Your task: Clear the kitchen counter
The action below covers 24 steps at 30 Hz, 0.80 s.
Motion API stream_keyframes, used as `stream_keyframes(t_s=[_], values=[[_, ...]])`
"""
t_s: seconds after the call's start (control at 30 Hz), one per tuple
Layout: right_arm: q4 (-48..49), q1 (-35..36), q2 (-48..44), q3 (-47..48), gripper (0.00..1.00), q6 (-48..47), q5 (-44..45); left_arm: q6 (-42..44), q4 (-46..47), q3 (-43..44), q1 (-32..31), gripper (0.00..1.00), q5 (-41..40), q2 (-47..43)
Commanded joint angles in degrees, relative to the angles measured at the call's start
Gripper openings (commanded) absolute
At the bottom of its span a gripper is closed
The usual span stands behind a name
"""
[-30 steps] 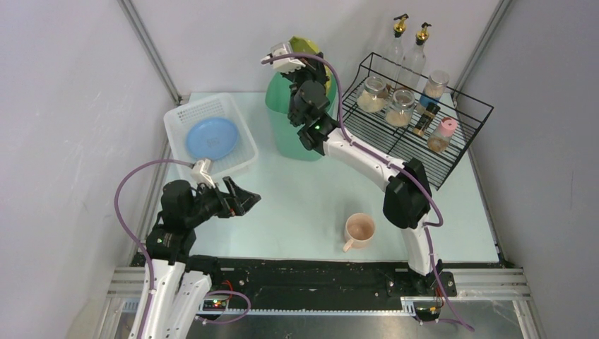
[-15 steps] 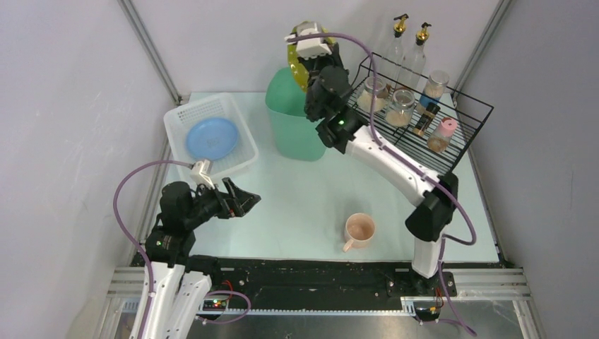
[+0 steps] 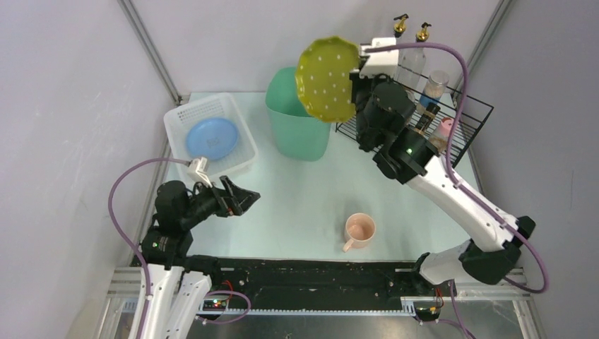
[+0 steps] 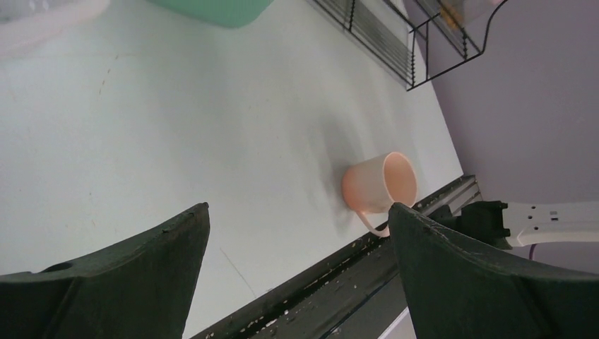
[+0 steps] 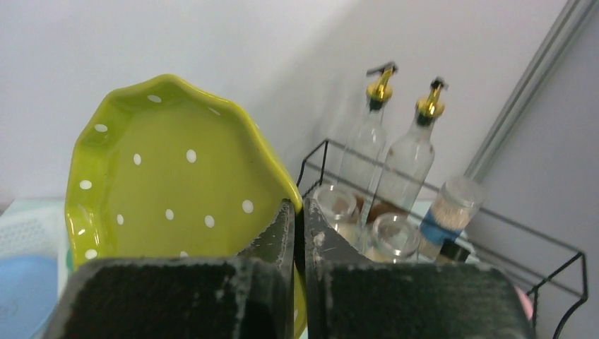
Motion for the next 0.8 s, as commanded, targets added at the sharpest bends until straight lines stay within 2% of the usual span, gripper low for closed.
stream_keyframes(t_s=[0.0,0.13,0.33,0.77], values=[[-7.61,0.46,-7.82,-5.33,0.00,18.49,-3.48,-2.16,2.96,6.15,-0.37,1.00,1.63,0.59],[-13.37,0.57,-12.90,-11.17,0.00,29.97,-8.33,-5.15,5.58,8.77,-0.39,1.00,3.05,0.91],[-19.78,0.92,-17.19,-15.82,0.00,39.79,-15.59,-10.52,8.25,10.03,-0.42,1.00,4.13,0.72],[-22.14,5.48,-17.67,-18.46,0.00,47.66,-23.96,-17.01,12.45,6.64,-0.41,1.00,3.91,-1.34]])
